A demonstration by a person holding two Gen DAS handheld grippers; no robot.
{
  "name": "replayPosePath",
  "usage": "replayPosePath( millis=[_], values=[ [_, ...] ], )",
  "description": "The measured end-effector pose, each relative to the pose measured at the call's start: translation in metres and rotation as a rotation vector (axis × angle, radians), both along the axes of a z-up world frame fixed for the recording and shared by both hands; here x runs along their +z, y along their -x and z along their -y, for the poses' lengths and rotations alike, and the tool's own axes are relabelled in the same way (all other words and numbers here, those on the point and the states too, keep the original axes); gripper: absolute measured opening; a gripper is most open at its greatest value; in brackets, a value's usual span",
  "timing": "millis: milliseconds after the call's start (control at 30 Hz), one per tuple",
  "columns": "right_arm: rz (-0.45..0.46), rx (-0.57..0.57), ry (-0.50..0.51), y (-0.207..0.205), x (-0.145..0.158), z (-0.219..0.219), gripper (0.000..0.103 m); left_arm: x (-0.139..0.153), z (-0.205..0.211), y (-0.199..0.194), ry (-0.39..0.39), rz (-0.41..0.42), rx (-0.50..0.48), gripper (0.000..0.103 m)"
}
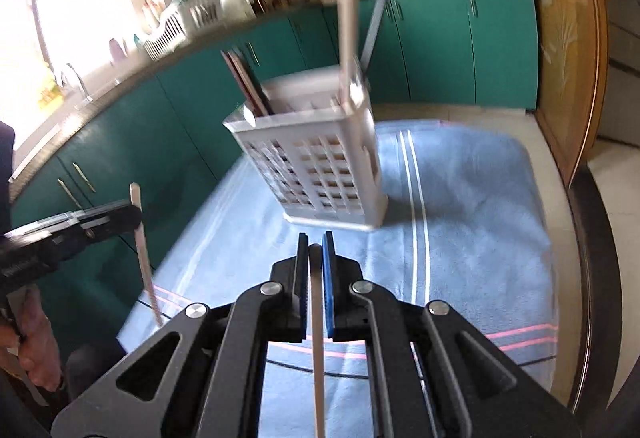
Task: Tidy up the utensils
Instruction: 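Close the left tool on the other light chopstick while the right tool lifts its chopstick, then lower both light chopsticks into the caddy and open both tools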
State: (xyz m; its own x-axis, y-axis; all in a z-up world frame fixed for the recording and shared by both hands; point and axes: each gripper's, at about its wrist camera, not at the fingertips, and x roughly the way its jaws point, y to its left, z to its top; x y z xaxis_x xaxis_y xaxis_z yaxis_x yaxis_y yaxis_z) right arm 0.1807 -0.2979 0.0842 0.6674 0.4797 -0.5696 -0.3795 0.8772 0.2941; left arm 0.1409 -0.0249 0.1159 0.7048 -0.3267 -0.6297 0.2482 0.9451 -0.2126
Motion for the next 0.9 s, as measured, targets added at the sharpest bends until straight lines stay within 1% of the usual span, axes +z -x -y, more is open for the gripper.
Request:
replayPosePath(
  millis=[100,167,267,367,433,567,700,900],
  values=[
    [0.071,-0.014,-0.023,0.029,0.026,-0.001,0.007,0.015,-0.005,0.025,-0.008,0.032,-0.022,0.006],
    [0.097,-0.014,-0.035,0.04,0.04,-0.001,0.007,0.021,-0.007,0.037,-0.012,0.044,-0.028,0.006],
    [0.133,-0.018,-0.032,0.058,0.058,-0.006,0.007,0.031,-0.013,0.037,-0.002,0.055,-0.03,0.006],
    [0.157,-0.016,-0.014,0.065,0.071,-0.014,0.007,0.047,-0.019,0.045,0.016,0.079,-0.033,0.006],
    [0.175,-0.019,-0.002,0.069,0.081,-0.017,0.007,0.057,-0.023,0.048,0.013,0.096,-0.037,0.006],
    [0.202,-0.022,0.006,0.068,0.102,-0.024,0.007,0.083,-0.029,0.046,0.012,0.146,-0.024,0.006],
    [0.242,-0.018,0.041,0.057,0.133,-0.035,0.007,0.111,-0.03,0.035,0.002,0.198,-0.016,0.006],
    [0.285,-0.034,0.089,0.031,0.174,-0.043,0.007,0.163,-0.029,0.003,-0.006,0.308,0.02,0.006]
  ],
)
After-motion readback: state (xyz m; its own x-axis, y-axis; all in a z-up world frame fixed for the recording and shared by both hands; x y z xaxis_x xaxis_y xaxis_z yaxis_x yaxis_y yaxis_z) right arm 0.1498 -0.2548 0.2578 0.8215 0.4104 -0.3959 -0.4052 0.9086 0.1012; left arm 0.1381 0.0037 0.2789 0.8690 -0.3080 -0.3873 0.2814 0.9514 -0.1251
